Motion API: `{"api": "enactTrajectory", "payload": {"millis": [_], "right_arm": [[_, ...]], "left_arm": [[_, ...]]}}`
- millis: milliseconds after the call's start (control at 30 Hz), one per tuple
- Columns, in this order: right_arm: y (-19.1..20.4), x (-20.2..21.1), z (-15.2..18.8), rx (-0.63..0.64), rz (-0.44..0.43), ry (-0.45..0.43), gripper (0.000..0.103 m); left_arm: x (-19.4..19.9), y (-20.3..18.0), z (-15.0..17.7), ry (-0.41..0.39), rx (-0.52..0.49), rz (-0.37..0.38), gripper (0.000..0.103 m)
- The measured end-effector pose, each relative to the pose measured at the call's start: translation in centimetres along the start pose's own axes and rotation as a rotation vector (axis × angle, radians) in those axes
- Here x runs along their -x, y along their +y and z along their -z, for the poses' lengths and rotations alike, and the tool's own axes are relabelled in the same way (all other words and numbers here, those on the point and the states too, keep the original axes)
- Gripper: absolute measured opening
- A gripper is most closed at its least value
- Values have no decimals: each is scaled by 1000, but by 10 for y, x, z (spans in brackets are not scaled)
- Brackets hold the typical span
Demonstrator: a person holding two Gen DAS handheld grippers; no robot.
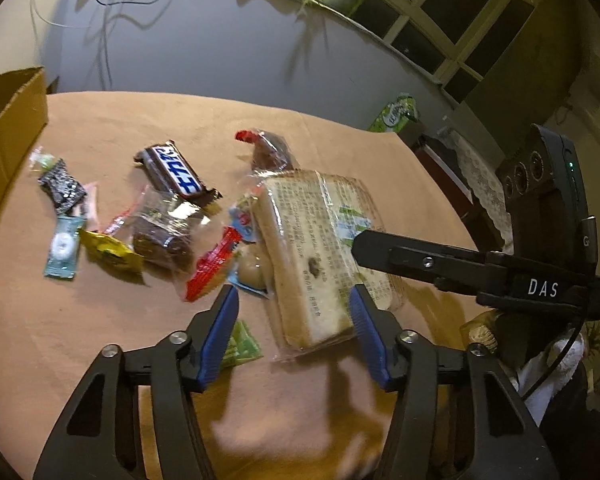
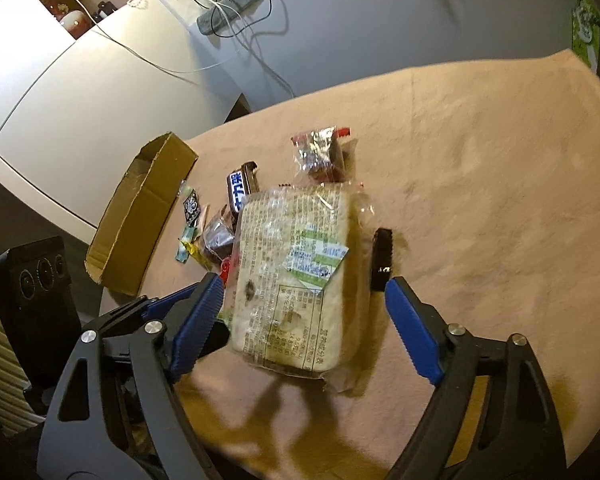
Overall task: Organize snacks
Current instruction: 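Close the left gripper on the wrapped bread loaf while the right gripper also grips it, then carry the bread loaf into the cardboard box and open both grippers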
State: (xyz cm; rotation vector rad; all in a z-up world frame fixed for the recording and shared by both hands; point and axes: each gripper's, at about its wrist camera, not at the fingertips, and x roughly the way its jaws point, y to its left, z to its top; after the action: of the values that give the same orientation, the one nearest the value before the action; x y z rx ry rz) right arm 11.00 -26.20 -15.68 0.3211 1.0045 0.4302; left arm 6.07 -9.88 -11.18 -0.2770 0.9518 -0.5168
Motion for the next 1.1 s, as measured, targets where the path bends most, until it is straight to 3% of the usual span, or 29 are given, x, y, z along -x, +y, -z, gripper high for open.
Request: {"api": "enactTrajectory", "payload": {"millis": [133,633,1100], "right_arm": [[-2,-5,1,-2,-14,21,75],[-8,-7,1,-8,0,39,53],[21,-1,4,37,14,21,50]], "left_arm": [[-3,2,0,15,6,19,49],[-13,-11,-8,23,-30,53,39],[9,-5,0,-41,-35,47,38]]}}
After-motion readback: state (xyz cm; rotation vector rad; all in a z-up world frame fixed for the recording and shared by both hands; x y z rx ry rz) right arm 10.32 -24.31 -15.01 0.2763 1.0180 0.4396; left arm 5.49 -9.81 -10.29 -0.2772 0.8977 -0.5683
